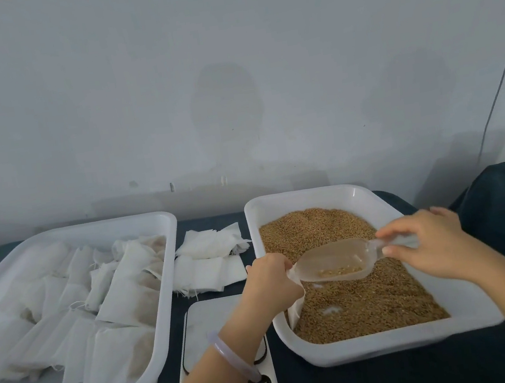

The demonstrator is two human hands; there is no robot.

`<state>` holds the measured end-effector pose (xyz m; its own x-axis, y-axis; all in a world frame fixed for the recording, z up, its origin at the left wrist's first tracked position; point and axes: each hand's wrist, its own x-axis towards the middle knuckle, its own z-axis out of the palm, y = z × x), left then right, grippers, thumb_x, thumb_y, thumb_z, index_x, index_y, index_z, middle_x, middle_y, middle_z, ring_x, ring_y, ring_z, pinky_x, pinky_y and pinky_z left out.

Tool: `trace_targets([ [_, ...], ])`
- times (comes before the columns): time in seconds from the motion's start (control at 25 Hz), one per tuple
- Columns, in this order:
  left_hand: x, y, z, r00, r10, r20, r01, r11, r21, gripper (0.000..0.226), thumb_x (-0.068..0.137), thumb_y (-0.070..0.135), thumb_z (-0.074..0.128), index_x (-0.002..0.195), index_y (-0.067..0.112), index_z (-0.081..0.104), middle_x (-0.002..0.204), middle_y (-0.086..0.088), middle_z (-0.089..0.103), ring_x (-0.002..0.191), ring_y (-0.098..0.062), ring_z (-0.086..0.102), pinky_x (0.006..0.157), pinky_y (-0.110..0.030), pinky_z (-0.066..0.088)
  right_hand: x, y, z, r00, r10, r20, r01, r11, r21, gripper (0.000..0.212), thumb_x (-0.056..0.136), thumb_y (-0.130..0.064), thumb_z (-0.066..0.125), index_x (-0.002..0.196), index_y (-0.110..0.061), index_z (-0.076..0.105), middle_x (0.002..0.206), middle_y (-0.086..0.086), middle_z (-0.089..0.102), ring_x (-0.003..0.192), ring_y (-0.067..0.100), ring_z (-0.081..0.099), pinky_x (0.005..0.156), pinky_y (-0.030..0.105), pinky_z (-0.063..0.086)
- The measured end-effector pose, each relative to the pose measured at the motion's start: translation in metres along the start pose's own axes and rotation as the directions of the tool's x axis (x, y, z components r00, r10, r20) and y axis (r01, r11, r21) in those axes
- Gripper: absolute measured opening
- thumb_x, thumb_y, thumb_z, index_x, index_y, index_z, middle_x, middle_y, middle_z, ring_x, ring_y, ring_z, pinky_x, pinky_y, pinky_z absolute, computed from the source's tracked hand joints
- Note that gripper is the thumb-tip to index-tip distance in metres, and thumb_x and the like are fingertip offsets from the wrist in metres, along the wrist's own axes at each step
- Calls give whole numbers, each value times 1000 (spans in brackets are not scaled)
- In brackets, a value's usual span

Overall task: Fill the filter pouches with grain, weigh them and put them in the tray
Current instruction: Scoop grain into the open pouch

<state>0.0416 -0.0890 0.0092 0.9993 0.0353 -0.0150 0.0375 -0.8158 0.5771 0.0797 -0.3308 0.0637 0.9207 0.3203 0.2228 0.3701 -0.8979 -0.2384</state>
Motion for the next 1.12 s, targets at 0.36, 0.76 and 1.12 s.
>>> trace_targets([
  [0.36,-2,8,1,1000,19,8,-20,999,40,40,79,6,61,119,4,58,110,-7,62,107,-25,56,107,-49,37,15,-50,-24,981,-194,7,178,881,-439,20,87,-39,52,103,-40,64,95,-22,59,108,8,41,108,45,-3],
  [0.76,0,19,2,998,36,53,-40,996,80,17,80,7,61,88,18,50,98,-1,54,103,-23,56,107,-48,36,14,-77,-29,973,-232,13,189,758,-624,18,84,-22,53,91,-31,67,80,-14,55,103,15,42,107,48,-4],
  [1.12,-6,-2,-33,999,39,-23,-45,899,-436,40,80,-3,50,93,27,74,95,18,64,69,12,53,57,-1,40,2,4,42,938,205,281,-123,951,-284,11,91,-44,51,99,-38,56,100,-15,61,106,9,53,111,47,17],
])
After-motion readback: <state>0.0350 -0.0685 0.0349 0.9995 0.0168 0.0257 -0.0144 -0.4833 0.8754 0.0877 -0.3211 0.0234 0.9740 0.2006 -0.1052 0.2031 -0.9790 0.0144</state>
